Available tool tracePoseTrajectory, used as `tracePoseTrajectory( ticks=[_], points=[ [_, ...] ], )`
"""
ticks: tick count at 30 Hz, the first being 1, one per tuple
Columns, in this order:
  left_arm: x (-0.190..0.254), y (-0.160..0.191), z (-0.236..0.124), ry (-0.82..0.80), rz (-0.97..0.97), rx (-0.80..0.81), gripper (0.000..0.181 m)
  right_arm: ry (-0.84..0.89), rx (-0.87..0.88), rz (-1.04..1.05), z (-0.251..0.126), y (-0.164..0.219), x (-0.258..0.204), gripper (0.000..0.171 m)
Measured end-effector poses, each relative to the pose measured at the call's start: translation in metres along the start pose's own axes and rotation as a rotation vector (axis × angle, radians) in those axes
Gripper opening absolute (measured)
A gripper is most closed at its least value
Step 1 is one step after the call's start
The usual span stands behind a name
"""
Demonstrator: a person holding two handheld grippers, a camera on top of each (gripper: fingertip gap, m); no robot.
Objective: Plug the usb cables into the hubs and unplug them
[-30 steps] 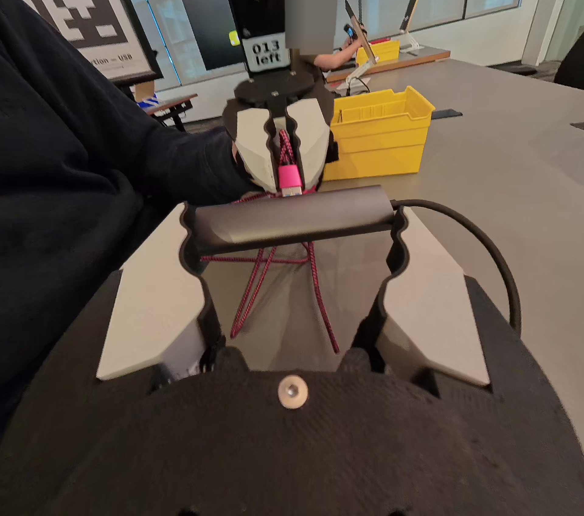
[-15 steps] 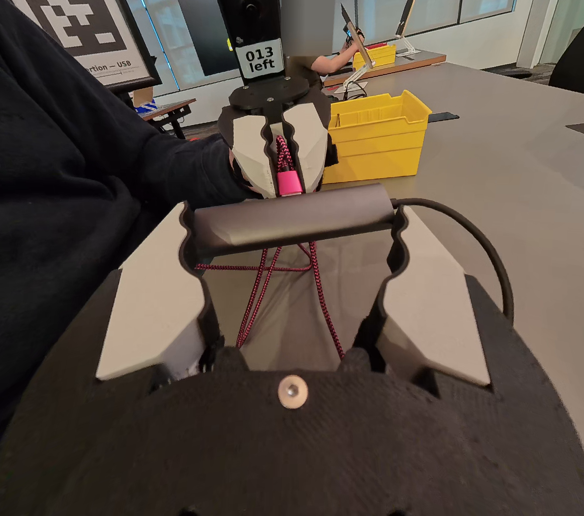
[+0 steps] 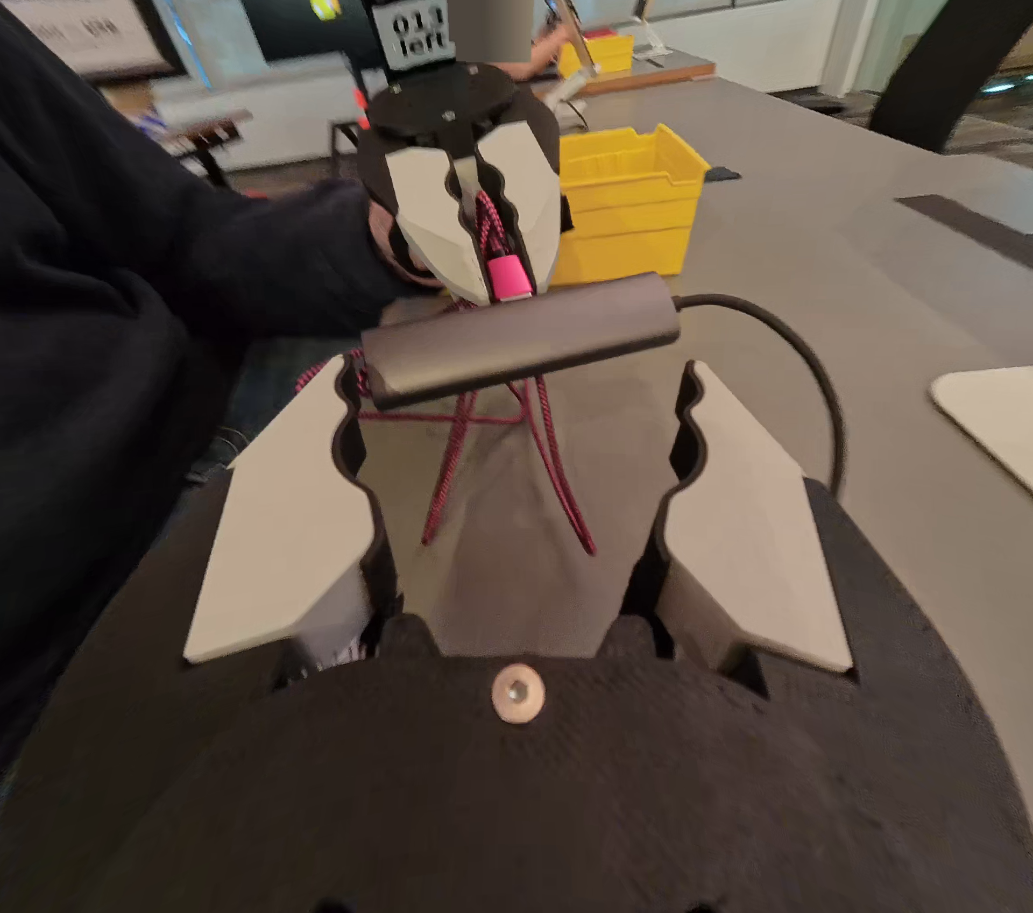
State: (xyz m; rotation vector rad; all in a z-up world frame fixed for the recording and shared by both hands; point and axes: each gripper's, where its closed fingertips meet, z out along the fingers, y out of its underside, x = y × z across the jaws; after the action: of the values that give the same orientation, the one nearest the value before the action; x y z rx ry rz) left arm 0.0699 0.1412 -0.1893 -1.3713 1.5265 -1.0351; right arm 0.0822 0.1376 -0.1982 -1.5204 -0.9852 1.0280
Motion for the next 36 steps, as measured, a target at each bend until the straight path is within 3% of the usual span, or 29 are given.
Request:
tracePoseTrajectory(
  ticks=[5, 9, 11, 14, 16, 19, 23, 24, 27, 31, 36],
  points=[
    [0.0, 0.0, -0.004, 0.009, 0.001, -0.035, 0.014, 0.127, -0.278, -0.193, -0.005, 0.019, 0.005, 0.121],
    [-0.002, 0.001, -0.001, -0.003, -0.03, -0.07, 0.014, 0.229, -0.443, -0.376, -0.001, 0.018, 0.006, 0.115],
    [-0.002, 0.001, 0.002, 0.001, -0.067, -0.069, 0.015, 0.275, -0.483, -0.447, 0.004, 0.018, 0.006, 0.1],
    [-0.011, 0.002, 0.004, -0.051, -0.139, -0.064, 0.015, 0.381, -0.514, -0.507, 0.011, 0.017, 0.01, 0.064],
    [-0.014, 0.005, 0.003, -0.057, -0.178, -0.063, 0.015, 0.479, -0.536, -0.608, 0.011, 0.016, 0.014, 0.053],
    [-0.01, 0.01, 0.009, -0.065, -0.174, -0.111, 0.014, 0.524, -0.602, -0.678, 0.018, 0.021, 0.01, 0.057],
    [-0.003, 0.006, 0.014, -0.035, -0.199, -0.099, 0.014, 0.712, -0.641, -0.791, 0.007, 0.01, 0.024, 0.015],
    [-0.003, 0.006, 0.015, -0.037, -0.211, -0.097, 0.014, 0.726, -0.639, -0.811, 0.005, 0.008, 0.025, 0.014],
    [-0.002, 0.0, 0.013, -0.043, -0.2, -0.097, 0.017, 0.73, -0.615, -0.759, 0.002, 0.005, 0.025, 0.014],
    [-0.006, -0.039, -0.011, -0.109, -0.113, 0.068, 0.047, 0.738, -0.56, -0.661, -0.018, -0.011, 0.025, 0.014],
    [-0.012, -0.077, -0.055, -0.235, 0.0, 0.261, 0.051, 0.777, -0.464, -0.508, -0.066, -0.054, 0.019, 0.014]
  ],
)
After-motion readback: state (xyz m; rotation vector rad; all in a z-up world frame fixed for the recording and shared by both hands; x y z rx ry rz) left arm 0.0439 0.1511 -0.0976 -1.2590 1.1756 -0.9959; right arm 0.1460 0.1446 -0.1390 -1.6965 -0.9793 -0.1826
